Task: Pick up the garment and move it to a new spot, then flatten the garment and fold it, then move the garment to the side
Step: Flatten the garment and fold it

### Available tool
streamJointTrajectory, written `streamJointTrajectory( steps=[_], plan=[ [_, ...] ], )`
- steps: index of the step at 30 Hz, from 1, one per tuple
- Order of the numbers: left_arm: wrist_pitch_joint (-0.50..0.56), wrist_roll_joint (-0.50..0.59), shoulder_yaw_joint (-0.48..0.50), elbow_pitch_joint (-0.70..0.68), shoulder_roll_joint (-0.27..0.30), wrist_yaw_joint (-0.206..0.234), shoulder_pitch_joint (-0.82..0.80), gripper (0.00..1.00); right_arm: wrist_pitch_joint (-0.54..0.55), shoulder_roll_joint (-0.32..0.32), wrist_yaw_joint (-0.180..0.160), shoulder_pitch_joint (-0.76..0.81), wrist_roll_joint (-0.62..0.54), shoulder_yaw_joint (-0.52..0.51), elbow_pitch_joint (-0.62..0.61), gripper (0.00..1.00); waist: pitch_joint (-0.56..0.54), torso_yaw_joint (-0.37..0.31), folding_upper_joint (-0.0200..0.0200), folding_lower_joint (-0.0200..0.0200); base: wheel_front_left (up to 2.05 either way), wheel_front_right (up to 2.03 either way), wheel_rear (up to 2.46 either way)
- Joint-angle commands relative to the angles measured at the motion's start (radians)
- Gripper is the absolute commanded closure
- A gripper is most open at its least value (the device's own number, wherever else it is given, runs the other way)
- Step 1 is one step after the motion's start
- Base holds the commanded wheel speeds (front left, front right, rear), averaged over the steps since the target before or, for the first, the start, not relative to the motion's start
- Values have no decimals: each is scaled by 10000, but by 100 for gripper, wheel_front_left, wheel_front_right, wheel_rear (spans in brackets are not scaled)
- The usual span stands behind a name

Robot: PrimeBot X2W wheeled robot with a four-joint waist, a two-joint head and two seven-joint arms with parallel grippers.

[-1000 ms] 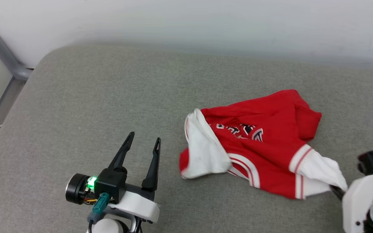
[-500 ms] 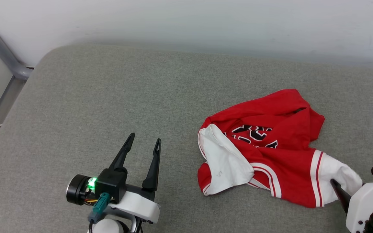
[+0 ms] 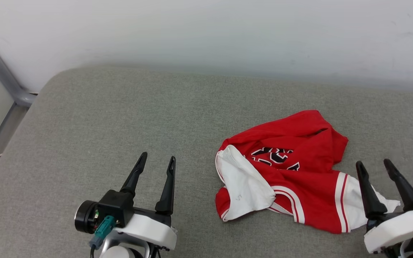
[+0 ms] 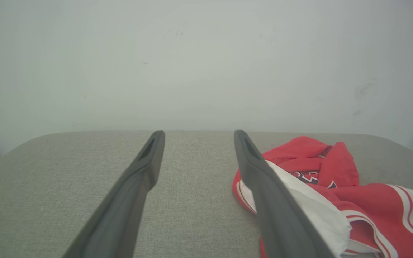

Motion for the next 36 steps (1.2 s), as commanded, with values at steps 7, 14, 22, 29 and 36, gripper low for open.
streamJointTrajectory(
  steps=[7,14,22,29,36],
  plan=[
    [-27,-230,-188,100,-9,17,302,0,-1234,893,-10,651,-232,-80,-154,0,-135,-82,0,0,0,0,0],
    [-27,-594,-667,437,-10,-243,130,0,-1283,1054,-10,576,-274,-188,-55,0,-37,-261,0,0,0,0,0],
    [3148,-1059,-1723,684,-10,-217,-1375,0,-1224,1045,-10,473,-427,-14,-84,0,250,-583,0,0,0,0,0],
    [6765,-1612,-2171,858,6,458,-2648,0,-1260,996,-10,197,-495,591,54,0,623,-1178,0,0,0,0,0],
    [7261,-1501,-1999,1652,177,814,-3300,0,-1476,925,-10,79,-461,838,306,0,999,-1601,0,0,0,0,0]
  ],
)
